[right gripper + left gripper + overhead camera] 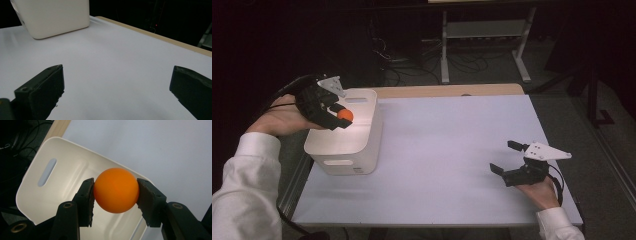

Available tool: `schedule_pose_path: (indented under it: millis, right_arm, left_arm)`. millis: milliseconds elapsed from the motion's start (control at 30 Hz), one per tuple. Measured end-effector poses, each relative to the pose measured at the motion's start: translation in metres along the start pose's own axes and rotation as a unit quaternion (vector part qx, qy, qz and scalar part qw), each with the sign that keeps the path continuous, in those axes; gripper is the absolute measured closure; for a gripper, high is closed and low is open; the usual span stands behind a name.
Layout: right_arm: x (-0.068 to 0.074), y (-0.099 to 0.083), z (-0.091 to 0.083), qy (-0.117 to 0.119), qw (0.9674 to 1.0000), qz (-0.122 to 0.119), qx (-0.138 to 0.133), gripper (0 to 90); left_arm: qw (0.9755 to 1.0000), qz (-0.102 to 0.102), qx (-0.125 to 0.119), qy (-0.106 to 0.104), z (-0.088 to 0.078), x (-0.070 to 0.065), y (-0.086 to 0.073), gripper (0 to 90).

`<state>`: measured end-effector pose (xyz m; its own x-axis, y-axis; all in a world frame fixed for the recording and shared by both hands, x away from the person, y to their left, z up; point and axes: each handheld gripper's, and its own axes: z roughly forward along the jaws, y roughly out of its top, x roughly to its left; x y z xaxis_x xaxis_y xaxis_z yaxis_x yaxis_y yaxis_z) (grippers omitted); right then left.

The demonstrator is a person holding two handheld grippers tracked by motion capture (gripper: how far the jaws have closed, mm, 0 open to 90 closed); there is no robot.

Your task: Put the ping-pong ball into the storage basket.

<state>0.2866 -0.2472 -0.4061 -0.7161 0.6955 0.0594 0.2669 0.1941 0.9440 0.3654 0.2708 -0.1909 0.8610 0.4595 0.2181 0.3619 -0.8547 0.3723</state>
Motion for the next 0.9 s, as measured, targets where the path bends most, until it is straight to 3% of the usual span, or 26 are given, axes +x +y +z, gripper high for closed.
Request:
schedule_pose_path:
  millis: [200,600,900]
  right_arm:
    - [0.000,0.000,0.000,-0.002,1.0000,0.000,0.001,0.0]
    - [0.000,0.000,0.000,-0.004,1.0000,-0.001,0.004,0.0]
    - [-0.002,0.000,-0.001,-0.003,1.0000,0.003,-0.002,0.0]
  left_arm:
    - [1.0000,0.001,0.006,-0.001,-0.002,-0.001,-0.006,50.4]
    - [0.9988,0.017,0.029,-0.035,0.013,-0.007,-0.010,50.2]
    - [0.9985,0.017,0.036,-0.037,0.021,-0.006,-0.013,50.2]
